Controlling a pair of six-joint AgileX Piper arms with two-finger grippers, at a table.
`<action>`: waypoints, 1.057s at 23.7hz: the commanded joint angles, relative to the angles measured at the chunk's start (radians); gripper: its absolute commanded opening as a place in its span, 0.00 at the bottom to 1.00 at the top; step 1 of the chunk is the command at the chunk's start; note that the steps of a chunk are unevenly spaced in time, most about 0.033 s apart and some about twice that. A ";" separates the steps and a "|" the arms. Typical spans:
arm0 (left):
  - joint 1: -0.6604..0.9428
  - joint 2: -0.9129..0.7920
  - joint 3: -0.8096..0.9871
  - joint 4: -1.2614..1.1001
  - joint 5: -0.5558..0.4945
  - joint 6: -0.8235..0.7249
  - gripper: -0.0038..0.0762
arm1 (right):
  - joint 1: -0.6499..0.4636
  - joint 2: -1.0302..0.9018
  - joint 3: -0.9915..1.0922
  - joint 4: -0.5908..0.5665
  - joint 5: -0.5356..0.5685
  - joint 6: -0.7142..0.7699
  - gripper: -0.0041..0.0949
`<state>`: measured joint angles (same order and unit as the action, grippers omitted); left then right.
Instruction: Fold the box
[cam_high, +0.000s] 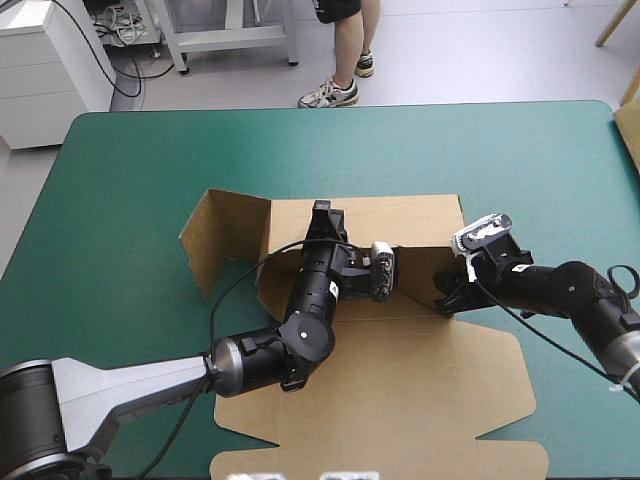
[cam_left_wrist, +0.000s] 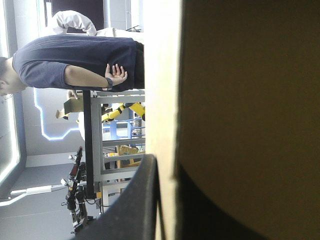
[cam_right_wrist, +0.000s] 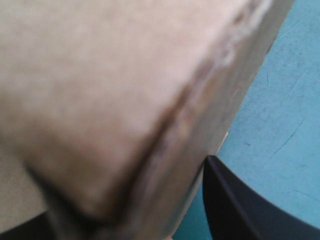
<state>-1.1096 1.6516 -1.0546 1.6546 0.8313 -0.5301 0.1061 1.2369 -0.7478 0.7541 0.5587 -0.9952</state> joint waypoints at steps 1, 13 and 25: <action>0.001 -0.022 -0.011 -0.052 0.023 -0.026 0.04 | 0.006 -0.012 -0.031 0.028 -0.010 -0.001 0.48; 0.001 -0.021 -0.011 -0.052 -0.020 -0.026 0.04 | 0.026 -0.012 -0.031 0.106 -0.092 -0.035 0.04; 0.001 -0.016 -0.011 -0.044 -0.017 -0.026 0.04 | 0.207 -0.012 -0.031 -0.435 -0.293 0.561 0.04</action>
<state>-1.1037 1.6527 -1.0546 1.6393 0.8703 -0.5448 0.2954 1.2539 -0.7465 0.3734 0.3003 -0.4828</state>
